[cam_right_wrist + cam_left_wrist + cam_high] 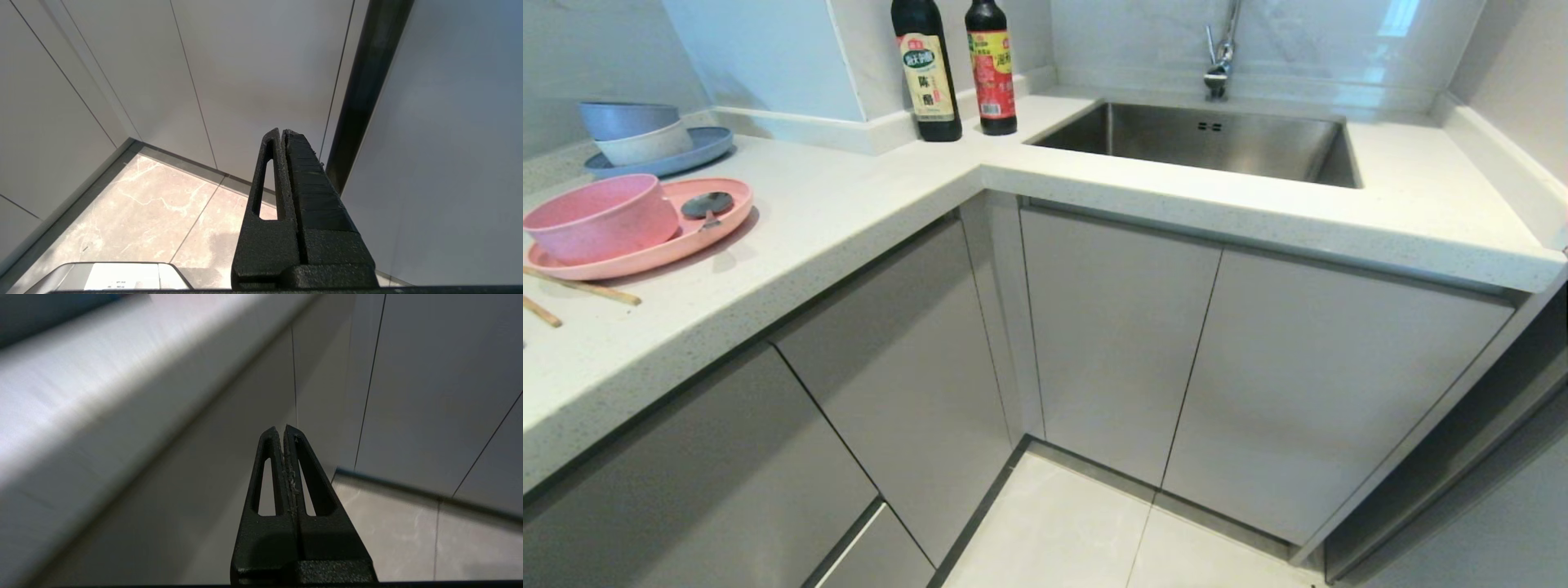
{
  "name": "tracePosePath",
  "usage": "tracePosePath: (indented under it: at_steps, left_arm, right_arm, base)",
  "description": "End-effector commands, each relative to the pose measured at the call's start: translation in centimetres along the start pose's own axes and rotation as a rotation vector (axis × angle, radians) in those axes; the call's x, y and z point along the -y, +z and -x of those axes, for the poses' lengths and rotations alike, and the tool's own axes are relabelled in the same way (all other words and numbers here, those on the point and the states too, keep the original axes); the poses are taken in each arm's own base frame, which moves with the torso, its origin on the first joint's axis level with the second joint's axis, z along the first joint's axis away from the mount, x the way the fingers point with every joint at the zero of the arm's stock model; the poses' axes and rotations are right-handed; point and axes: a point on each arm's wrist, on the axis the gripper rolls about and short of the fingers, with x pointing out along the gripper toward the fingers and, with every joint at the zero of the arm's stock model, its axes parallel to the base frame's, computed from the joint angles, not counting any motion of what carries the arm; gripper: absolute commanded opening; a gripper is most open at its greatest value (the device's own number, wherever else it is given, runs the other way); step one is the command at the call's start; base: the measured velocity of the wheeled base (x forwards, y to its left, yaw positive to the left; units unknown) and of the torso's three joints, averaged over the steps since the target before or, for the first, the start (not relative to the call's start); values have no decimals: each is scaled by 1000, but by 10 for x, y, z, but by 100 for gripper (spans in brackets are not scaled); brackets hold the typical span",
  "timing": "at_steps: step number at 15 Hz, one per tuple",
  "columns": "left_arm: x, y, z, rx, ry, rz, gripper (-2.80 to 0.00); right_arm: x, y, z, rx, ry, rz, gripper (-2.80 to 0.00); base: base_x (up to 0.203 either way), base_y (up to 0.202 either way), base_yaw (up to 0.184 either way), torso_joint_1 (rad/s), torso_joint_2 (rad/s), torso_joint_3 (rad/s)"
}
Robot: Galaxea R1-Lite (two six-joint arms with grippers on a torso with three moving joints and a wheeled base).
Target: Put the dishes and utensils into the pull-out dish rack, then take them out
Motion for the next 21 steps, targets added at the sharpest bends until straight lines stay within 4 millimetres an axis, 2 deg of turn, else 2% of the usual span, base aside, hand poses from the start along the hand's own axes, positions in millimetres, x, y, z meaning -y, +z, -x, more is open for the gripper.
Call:
tracePosePath:
  at_steps: [1, 2, 3, 4, 14, 21]
  left_arm:
    - [8, -44, -10, -3, -5, -2, -280]
    - [12, -59, -13, -27, -30, 31, -280]
    - [14, -65, -14, -40, -64, 87, -280]
    - [14, -62, -13, -23, -90, 135, -280]
    - [14, -61, -13, -6, -111, 151, -280]
    - [14, -61, -13, -9, -106, 170, -280]
  right_arm:
    - [0, 0, 0, -1, 0, 0, -280]
    - [0, 0, 0, -1, 2, 0, -280]
    - [0, 0, 0, -1, 0, 0, -280]
    - [0, 0, 0, -1, 1, 0, -280]
    - [0, 0, 0, -1, 0, 0, -280]
    - [0, 0, 0, -1, 1, 0, -280]
  base:
    - [0, 0, 0, 0, 0, 0]
    - [0, 0, 0, 0, 0, 0]
    - [0, 0, 0, 0, 0, 0]
    - [0, 0, 0, 0, 0, 0]
    - [0, 0, 0, 0, 0, 0]
    - [0, 0, 0, 3, 3, 174]
